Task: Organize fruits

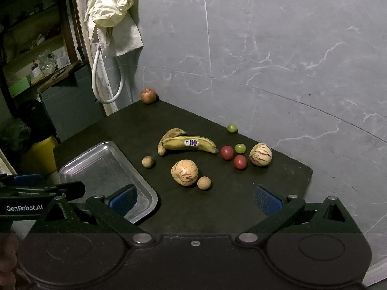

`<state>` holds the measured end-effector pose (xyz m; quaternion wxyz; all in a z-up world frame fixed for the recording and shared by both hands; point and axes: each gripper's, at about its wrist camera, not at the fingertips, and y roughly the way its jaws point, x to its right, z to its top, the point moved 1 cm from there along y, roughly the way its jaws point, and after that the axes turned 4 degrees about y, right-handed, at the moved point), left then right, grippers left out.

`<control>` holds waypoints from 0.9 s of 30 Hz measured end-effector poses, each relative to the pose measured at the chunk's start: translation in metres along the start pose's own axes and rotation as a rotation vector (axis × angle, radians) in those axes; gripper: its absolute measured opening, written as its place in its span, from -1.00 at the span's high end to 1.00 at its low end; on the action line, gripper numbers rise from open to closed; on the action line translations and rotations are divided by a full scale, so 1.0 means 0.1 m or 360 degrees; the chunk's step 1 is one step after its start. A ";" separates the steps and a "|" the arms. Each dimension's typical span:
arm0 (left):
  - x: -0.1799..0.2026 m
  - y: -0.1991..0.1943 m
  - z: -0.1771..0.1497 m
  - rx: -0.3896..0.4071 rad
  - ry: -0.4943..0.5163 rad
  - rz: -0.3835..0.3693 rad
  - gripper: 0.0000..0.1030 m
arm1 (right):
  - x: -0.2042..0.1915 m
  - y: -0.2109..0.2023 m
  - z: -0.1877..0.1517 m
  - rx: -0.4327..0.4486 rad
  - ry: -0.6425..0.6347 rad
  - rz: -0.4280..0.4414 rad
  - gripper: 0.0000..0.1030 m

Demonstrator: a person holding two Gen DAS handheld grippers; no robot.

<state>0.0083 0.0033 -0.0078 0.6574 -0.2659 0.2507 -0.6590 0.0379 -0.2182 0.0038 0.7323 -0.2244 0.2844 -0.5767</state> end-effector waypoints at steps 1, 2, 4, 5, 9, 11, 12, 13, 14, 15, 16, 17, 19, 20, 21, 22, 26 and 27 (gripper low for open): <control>0.00 0.00 0.00 -0.0002 -0.0001 -0.0001 -0.99 | 0.00 -0.01 0.01 -0.0001 0.0000 0.0000 -0.99; 0.00 0.01 0.00 -0.0002 -0.0001 -0.0001 -0.99 | 0.00 -0.01 0.01 -0.0002 0.0000 0.0000 -0.99; 0.00 0.02 0.00 -0.0003 0.0001 0.0001 -0.99 | 0.00 -0.01 0.01 -0.0001 0.0001 0.0001 -0.99; 0.00 0.01 0.00 -0.0002 0.0000 0.0000 -0.99 | 0.00 0.00 0.01 -0.0002 0.0003 0.0002 -0.99; 0.00 0.02 0.00 -0.0004 0.0000 0.0002 -0.99 | 0.01 0.00 0.01 -0.0003 0.0004 0.0005 -0.99; 0.00 0.01 0.00 -0.0003 -0.0001 0.0001 -0.99 | 0.01 0.00 0.01 -0.0003 0.0004 0.0004 -0.99; 0.00 0.02 -0.01 -0.0004 -0.0001 0.0002 -0.99 | 0.01 0.01 0.01 -0.0003 0.0005 0.0005 -0.99; 0.00 0.02 -0.01 -0.0004 -0.0001 0.0002 -0.99 | 0.01 0.01 0.01 -0.0003 0.0005 0.0004 -0.99; 0.00 0.02 -0.01 -0.0004 0.0000 0.0001 -0.99 | 0.01 0.01 0.01 -0.0003 0.0004 0.0004 -0.99; 0.00 0.02 -0.01 -0.0004 -0.0001 0.0002 -0.99 | 0.02 0.01 0.01 -0.0003 0.0004 0.0005 -0.99; 0.00 0.02 -0.01 -0.0004 0.0000 0.0001 -0.99 | 0.01 0.01 0.01 -0.0003 0.0005 0.0005 -0.99; 0.00 0.02 -0.01 -0.0004 0.0000 0.0001 -0.99 | 0.01 0.01 0.01 -0.0003 0.0004 0.0004 -0.99; 0.00 0.02 -0.01 -0.0005 0.0000 0.0001 -0.99 | 0.02 0.01 0.01 -0.0002 0.0005 0.0005 -0.99; -0.01 0.02 -0.01 -0.0005 0.0000 0.0000 -0.99 | 0.02 0.01 0.01 -0.0003 0.0005 0.0004 -0.99; -0.01 0.02 -0.01 -0.0005 -0.0001 0.0001 -0.99 | 0.02 0.02 0.01 -0.0003 0.0004 0.0004 -0.99; -0.01 0.02 -0.01 -0.0004 0.0000 0.0000 -0.99 | 0.02 0.02 0.01 -0.0003 0.0005 0.0004 -0.99; -0.01 0.02 -0.01 -0.0007 0.0001 -0.0001 -0.99 | 0.02 0.02 0.01 -0.0004 0.0006 0.0004 -0.99; 0.00 0.03 -0.02 -0.0008 0.0001 -0.0001 -0.99 | 0.02 0.02 0.01 -0.0004 0.0006 0.0006 -0.99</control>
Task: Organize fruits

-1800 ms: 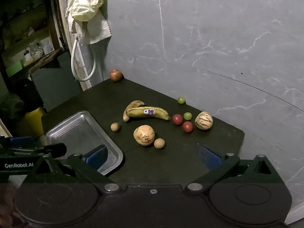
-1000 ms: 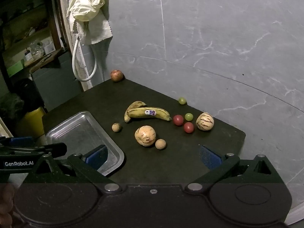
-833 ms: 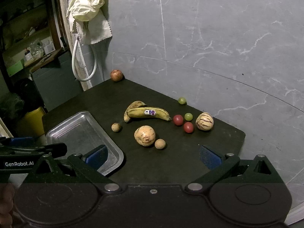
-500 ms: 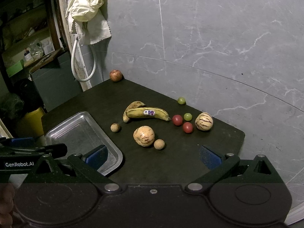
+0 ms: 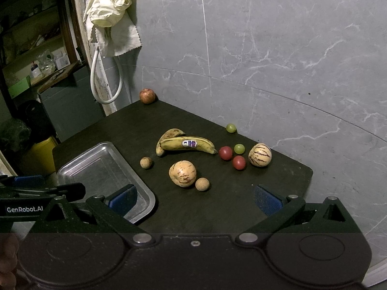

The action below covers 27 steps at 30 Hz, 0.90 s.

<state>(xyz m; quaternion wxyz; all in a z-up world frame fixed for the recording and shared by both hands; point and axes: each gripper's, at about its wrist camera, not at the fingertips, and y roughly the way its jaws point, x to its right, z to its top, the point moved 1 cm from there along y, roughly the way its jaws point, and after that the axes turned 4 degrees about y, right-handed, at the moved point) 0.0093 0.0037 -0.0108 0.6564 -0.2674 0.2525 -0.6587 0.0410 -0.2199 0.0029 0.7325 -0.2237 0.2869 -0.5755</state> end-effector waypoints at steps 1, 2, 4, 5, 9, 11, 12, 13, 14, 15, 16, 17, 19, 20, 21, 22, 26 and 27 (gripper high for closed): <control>0.01 0.01 0.00 -0.0001 0.0000 0.0001 -0.99 | 0.00 0.00 0.00 0.0000 0.0001 0.0000 -0.99; 0.01 0.01 0.00 0.0000 0.0001 0.0001 -0.99 | 0.00 0.00 0.00 0.0000 0.0000 -0.0001 -0.99; 0.00 0.01 -0.01 0.0000 0.0001 0.0001 -0.99 | 0.00 0.00 0.00 0.0001 0.0000 -0.0001 -0.99; 0.01 0.01 0.00 -0.0001 0.0000 0.0001 -0.99 | 0.00 0.01 0.00 0.0000 0.0000 0.0000 -0.99; 0.00 0.01 0.00 -0.0003 0.0000 -0.0001 -0.99 | 0.01 0.01 0.00 0.0000 0.0000 0.0000 -0.99; 0.00 0.02 -0.01 -0.0005 -0.0001 -0.0001 -0.99 | 0.01 0.02 0.00 0.0000 -0.0001 0.0000 -0.99; 0.00 0.02 -0.01 -0.0005 -0.0001 -0.0002 -0.99 | 0.01 0.01 0.00 -0.0001 0.0001 0.0000 -0.99; 0.00 0.02 -0.01 -0.0004 -0.0001 -0.0001 -0.99 | 0.01 0.01 0.00 0.0000 0.0000 0.0001 -0.99; 0.00 0.02 -0.01 -0.0005 0.0000 0.0000 -0.99 | 0.01 0.01 0.00 0.0000 -0.0001 0.0001 -0.99; 0.00 0.03 -0.01 -0.0005 0.0000 0.0000 -0.99 | 0.01 0.01 0.00 0.0000 -0.0001 0.0001 -0.99; 0.00 0.02 -0.01 -0.0006 0.0000 0.0000 -0.99 | 0.01 0.02 0.00 -0.0001 0.0000 0.0002 -0.99; 0.00 0.03 -0.01 -0.0006 -0.0001 0.0001 -0.99 | 0.01 0.01 0.00 -0.0001 0.0001 0.0001 -0.99; 0.00 0.03 -0.01 -0.0007 -0.0002 -0.0001 -0.99 | 0.01 0.01 0.00 -0.0001 0.0000 0.0002 -0.99; 0.01 0.04 -0.01 -0.0008 -0.0001 0.0000 -0.99 | 0.01 0.01 0.00 -0.0001 0.0000 0.0003 -0.99; 0.02 0.04 -0.02 -0.0009 -0.0002 0.0000 -0.99 | 0.02 0.02 0.01 -0.0001 0.0001 0.0002 -0.99; 0.02 0.05 -0.02 -0.0009 -0.0001 0.0000 -0.99 | 0.02 0.02 0.01 -0.0001 0.0000 0.0003 -0.99; 0.02 0.05 -0.02 -0.0010 -0.0001 0.0000 -0.99 | 0.02 0.02 0.01 -0.0002 0.0002 0.0003 -0.99; 0.02 0.05 -0.02 -0.0011 -0.0001 0.0002 -0.99 | 0.02 0.02 0.01 -0.0001 0.0002 0.0003 -0.99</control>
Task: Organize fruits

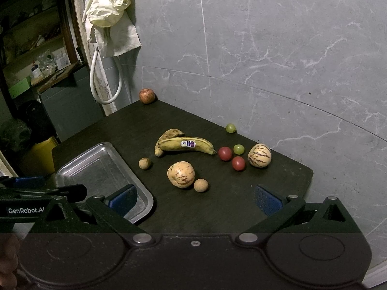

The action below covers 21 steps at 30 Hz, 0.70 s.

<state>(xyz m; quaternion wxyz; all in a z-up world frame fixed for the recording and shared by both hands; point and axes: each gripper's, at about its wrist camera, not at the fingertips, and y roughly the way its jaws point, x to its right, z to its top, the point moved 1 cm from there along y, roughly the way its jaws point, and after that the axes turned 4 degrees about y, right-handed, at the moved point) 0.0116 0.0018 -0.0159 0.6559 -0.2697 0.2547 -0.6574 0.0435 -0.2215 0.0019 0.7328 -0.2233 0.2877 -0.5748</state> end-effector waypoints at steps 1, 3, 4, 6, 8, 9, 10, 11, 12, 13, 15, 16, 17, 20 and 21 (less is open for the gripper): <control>0.00 0.00 0.00 0.0000 -0.0001 0.0000 -0.99 | 0.00 0.00 0.00 0.0000 0.0001 0.0000 -0.99; 0.00 0.00 0.00 0.0002 0.0000 -0.0001 -0.99 | 0.00 -0.01 0.00 0.0000 0.0000 0.0000 -0.99; 0.01 0.01 0.01 0.0001 0.0000 0.0001 -0.99 | 0.01 0.00 0.00 0.0000 0.0001 0.0002 -0.99; 0.01 0.02 0.01 -0.0002 -0.0002 0.0001 -0.99 | 0.01 -0.01 0.00 0.0001 0.0002 0.0002 -0.99; 0.01 0.01 0.01 -0.0003 -0.0003 -0.0001 -0.99 | 0.03 -0.01 0.00 0.0003 0.0003 0.0006 -0.99; 0.01 0.02 0.01 -0.0002 -0.0007 0.0001 -0.99 | 0.04 -0.01 0.00 0.0005 0.0004 0.0011 -0.99; 0.03 0.02 0.01 -0.0001 -0.0010 0.0003 -0.99 | 0.05 -0.01 0.00 0.0006 0.0005 0.0013 -0.99; 0.04 0.01 0.01 0.0001 -0.0011 0.0005 -0.99 | 0.06 -0.01 0.00 0.0007 0.0006 0.0016 -0.99; 0.05 0.01 0.00 0.0004 -0.0011 0.0010 -0.99 | 0.07 -0.01 0.00 0.0011 0.0007 0.0021 -0.99; 0.07 0.00 0.00 0.0010 -0.0014 0.0012 -0.99 | 0.08 -0.02 -0.01 0.0012 0.0008 0.0022 -0.99; 0.09 -0.03 -0.01 0.0035 -0.0032 -0.0001 -0.99 | 0.15 -0.04 0.00 0.0019 0.0012 0.0037 -0.99; 0.09 -0.06 -0.02 0.0055 -0.0048 -0.0018 -0.99 | 0.16 -0.05 0.00 0.0022 0.0011 0.0042 -0.99; 0.09 -0.08 -0.03 0.0073 -0.0071 -0.0037 -0.99 | 0.18 -0.08 -0.01 0.0024 0.0011 0.0047 -0.99; 0.13 -0.18 -0.04 0.0129 -0.0105 -0.0034 -0.99 | 0.22 -0.11 -0.03 0.0031 0.0015 0.0067 -0.99; 0.14 -0.20 -0.04 0.0128 -0.0096 -0.0039 -0.99 | 0.24 -0.13 -0.04 0.0033 0.0017 0.0076 -0.99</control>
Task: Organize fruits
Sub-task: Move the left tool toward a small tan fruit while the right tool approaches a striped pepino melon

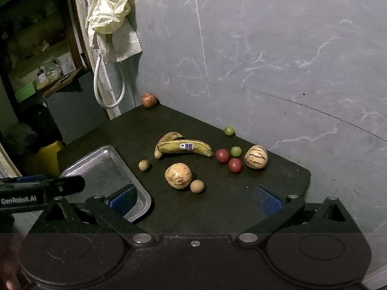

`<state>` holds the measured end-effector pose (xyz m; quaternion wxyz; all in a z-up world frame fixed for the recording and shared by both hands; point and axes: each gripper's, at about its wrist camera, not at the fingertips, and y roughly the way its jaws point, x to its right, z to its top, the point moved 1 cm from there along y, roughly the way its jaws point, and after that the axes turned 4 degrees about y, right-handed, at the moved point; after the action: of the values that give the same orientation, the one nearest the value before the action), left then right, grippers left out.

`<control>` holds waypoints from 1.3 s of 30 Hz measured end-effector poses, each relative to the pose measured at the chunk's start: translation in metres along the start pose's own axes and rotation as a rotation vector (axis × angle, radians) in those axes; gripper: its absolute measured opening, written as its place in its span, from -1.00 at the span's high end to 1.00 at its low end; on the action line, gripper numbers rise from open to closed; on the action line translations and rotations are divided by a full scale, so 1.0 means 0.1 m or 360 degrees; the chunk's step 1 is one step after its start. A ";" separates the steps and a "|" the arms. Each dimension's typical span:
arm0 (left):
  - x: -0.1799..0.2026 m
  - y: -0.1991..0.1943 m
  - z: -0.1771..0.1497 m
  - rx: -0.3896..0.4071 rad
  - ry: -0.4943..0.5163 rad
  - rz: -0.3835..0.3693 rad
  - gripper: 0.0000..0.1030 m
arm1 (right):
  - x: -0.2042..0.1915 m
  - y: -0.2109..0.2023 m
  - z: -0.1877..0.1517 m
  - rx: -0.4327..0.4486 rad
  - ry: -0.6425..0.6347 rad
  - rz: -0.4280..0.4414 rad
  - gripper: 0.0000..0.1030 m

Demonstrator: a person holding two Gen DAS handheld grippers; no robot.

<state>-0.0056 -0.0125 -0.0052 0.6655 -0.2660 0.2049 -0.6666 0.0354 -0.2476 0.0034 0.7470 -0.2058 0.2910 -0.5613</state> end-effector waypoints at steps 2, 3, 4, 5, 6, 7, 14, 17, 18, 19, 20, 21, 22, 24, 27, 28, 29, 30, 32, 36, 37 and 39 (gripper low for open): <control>0.03 -0.03 0.00 -0.0015 0.0021 -0.0012 -0.99 | 0.02 -0.02 0.00 0.0003 0.0003 0.0013 -0.99; 0.05 -0.03 0.00 -0.0033 0.0031 -0.0020 -0.99 | 0.04 -0.05 -0.01 0.0010 0.0006 0.0029 -0.99; 0.05 -0.04 0.00 -0.0048 0.0024 -0.0029 -0.99 | 0.05 -0.07 -0.02 0.0017 0.0009 0.0040 -0.99; 0.04 -0.06 0.00 -0.0055 -0.0003 -0.0051 -0.99 | 0.06 -0.09 -0.02 0.0027 0.0014 0.0055 -0.99; 0.03 -0.07 0.00 -0.0060 -0.0026 -0.0064 -0.99 | 0.07 -0.11 -0.02 0.0033 0.0018 0.0066 -0.99; 0.02 -0.08 0.01 -0.0063 -0.0044 -0.0073 -0.99 | 0.09 -0.12 -0.02 0.0038 0.0028 0.0084 -0.99; -0.03 0.01 0.08 -0.0123 -0.0072 -0.0079 -0.99 | 0.10 -0.13 0.00 0.0064 0.0028 0.0123 -0.99; -0.08 0.11 0.11 -0.0138 -0.0071 -0.0085 -0.99 | 0.09 -0.09 0.01 0.0058 0.0037 0.0104 -0.99; -0.10 0.15 0.12 -0.0143 -0.0069 -0.0091 -0.99 | 0.08 -0.06 0.01 0.0052 0.0037 0.0086 -0.99; -0.12 0.19 0.14 -0.0148 -0.0072 -0.0099 -0.99 | 0.08 -0.04 0.01 0.0049 0.0042 0.0071 -0.99; -0.14 0.24 0.15 -0.0153 -0.0073 -0.0113 -0.99 | 0.09 -0.01 0.02 0.0044 0.0051 0.0054 -0.99; -0.17 0.30 0.18 -0.0162 -0.0074 -0.0124 -0.99 | 0.09 0.02 0.03 0.0035 0.0064 0.0037 -0.99; -0.19 0.35 0.22 -0.0170 -0.0069 -0.0130 -0.99 | 0.10 0.05 0.03 0.0028 0.0077 0.0022 -0.99; -0.25 0.45 0.28 -0.0178 -0.0044 -0.0147 -0.99 | 0.10 0.13 0.05 0.0014 0.0096 -0.0005 -0.99; -0.27 0.60 0.40 -0.0179 0.0101 -0.0096 -0.99 | 0.06 0.28 0.08 -0.0017 0.0121 -0.0036 -0.99; -0.29 0.65 0.43 -0.0174 0.0141 -0.0092 -0.99 | 0.04 0.34 0.08 -0.0030 0.0125 -0.0046 -0.99; -0.31 0.71 0.46 -0.0173 0.0157 -0.0108 -0.99 | 0.02 0.39 0.09 -0.0042 0.0130 -0.0053 -0.99; -0.34 0.78 0.49 -0.0178 0.0165 -0.0128 -0.99 | -0.01 0.46 0.09 -0.0057 0.0134 -0.0061 -0.99; -0.41 0.92 0.55 -0.0198 0.0173 -0.0169 -0.99 | -0.06 0.59 0.10 -0.0086 0.0129 -0.0074 -0.99; -0.52 1.26 0.64 -0.0237 0.0219 -0.0258 -0.99 | -0.15 0.85 0.09 -0.0150 0.0117 -0.0096 -0.98; -0.53 1.33 0.65 -0.0243 0.0233 -0.0274 -0.99 | -0.16 0.90 0.09 -0.0162 0.0118 -0.0100 -0.98; -0.54 1.50 0.67 -0.0259 0.0269 -0.0306 -0.95 | -0.18 1.01 0.09 -0.0186 0.0124 -0.0115 -0.97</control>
<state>0.1515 0.0422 -0.0518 0.5552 -0.2804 0.2870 -0.7285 0.1106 -0.2019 -0.0504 0.7010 -0.2375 0.3445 -0.5776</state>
